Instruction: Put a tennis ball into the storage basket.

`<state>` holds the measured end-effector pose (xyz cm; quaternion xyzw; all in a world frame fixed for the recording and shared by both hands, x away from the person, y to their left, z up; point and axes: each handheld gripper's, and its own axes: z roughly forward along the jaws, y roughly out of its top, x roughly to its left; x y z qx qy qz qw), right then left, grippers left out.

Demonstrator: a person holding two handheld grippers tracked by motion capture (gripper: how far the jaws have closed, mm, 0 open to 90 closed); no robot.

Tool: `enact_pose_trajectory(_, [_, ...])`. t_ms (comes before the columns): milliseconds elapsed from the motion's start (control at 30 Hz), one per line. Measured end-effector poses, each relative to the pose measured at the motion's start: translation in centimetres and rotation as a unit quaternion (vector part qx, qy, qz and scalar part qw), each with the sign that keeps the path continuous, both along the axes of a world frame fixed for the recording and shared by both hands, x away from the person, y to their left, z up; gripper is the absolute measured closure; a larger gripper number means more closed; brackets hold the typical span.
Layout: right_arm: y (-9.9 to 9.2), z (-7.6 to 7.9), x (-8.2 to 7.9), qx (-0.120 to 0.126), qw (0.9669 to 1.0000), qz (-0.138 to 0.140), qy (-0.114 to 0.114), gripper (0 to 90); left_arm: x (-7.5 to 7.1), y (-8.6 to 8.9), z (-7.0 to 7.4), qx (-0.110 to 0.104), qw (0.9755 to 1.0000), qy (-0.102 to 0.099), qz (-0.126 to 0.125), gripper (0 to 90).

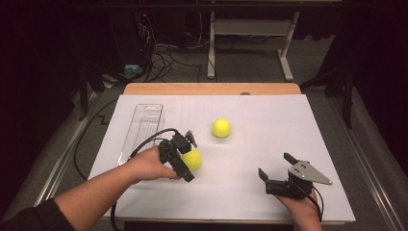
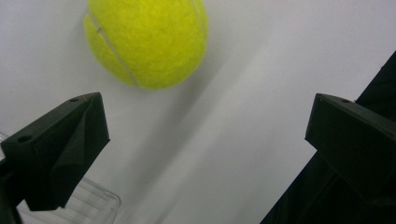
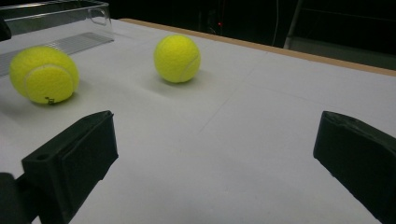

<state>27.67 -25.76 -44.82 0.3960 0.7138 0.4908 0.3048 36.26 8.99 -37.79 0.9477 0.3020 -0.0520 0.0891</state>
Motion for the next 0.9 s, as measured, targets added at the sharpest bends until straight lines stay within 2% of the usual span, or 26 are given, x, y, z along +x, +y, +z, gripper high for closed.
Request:
enact_pose_trajectory(267, [0.0,0.0,0.0,-0.001,1.0,0.0,-0.001,0.0,1.0,-0.4,0.8,-0.004,1.0,0.003,-0.003,0.7])
enact_pose_trajectory(467, [-0.1,0.0,0.0,0.0,1.0,0.001,-0.001,0.0,1.9,-0.5,1.3,-0.003,1.0,0.0,0.003,0.7])
enact_pose_trajectory(600, [-0.1,0.0,0.0,0.0,1.0,0.0,-0.003,0.0,2.7,-0.4,1.2,-0.005,0.9999,-0.001,0.014,0.7])
enact_pose_trajectory(900, [-0.1,0.0,0.0,0.002,1.0,0.001,-0.002,0.0,3.8,-0.3,0.5,0.001,0.9997,0.007,0.021,0.7])
